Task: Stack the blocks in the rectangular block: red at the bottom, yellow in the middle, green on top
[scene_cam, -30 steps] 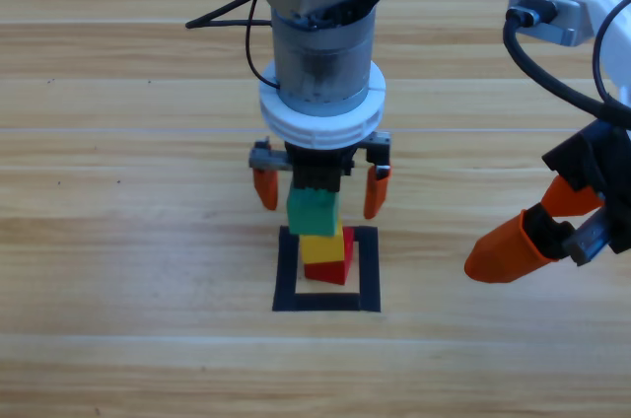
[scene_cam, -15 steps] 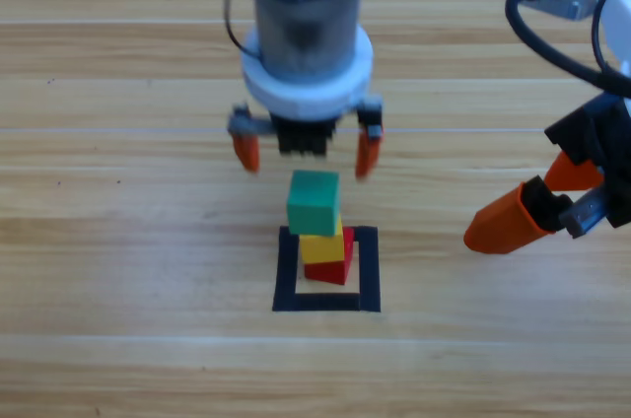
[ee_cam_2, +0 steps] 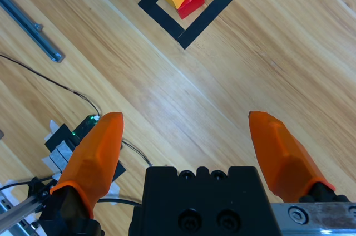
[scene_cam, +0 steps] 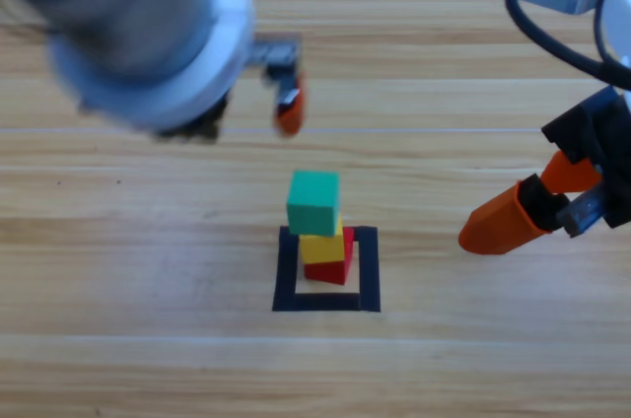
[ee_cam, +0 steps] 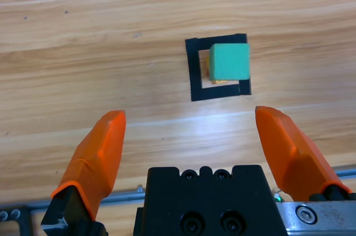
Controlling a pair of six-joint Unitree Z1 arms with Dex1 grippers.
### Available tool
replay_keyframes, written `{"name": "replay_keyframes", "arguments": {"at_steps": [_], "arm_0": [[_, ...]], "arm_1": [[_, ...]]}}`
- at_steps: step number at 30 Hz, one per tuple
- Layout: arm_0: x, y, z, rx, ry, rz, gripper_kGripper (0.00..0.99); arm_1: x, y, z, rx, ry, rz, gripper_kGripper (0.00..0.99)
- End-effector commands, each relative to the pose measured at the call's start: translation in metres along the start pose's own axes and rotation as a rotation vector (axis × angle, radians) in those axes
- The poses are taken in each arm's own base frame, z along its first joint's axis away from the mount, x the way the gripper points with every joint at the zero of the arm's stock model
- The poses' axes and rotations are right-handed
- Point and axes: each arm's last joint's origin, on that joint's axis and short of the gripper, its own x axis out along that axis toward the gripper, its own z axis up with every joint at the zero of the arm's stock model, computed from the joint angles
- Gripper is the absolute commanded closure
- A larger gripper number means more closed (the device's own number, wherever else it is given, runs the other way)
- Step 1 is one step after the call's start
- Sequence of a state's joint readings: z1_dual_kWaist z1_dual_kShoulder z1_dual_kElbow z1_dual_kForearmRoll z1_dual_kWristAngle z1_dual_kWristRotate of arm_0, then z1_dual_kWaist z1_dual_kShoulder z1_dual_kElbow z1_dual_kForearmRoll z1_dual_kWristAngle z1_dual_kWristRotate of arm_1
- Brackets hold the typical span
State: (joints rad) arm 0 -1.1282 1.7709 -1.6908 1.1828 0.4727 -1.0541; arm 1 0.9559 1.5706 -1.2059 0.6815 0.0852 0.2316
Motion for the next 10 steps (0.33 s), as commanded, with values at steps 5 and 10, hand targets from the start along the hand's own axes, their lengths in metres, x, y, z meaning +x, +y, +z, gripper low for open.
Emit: {"name": "replay_keyframes", "arguments": {"at_steps": [5, 10], "arm_0": [[-0.0022, 0.0329, -0.0276, 0.028, -0.035, -0.029, 0.000], [0.0005, 0.0338, -0.0296, 0.034, -0.033, -0.021, 0.000]], "arm_1": [[-0.0116, -0.0045, -0.0004, 0.021, -0.020, 0.010, 0.001], [-0.0121, -0.0046, -0.0005, 0.023, -0.022, 0.007, 0.001]]}}
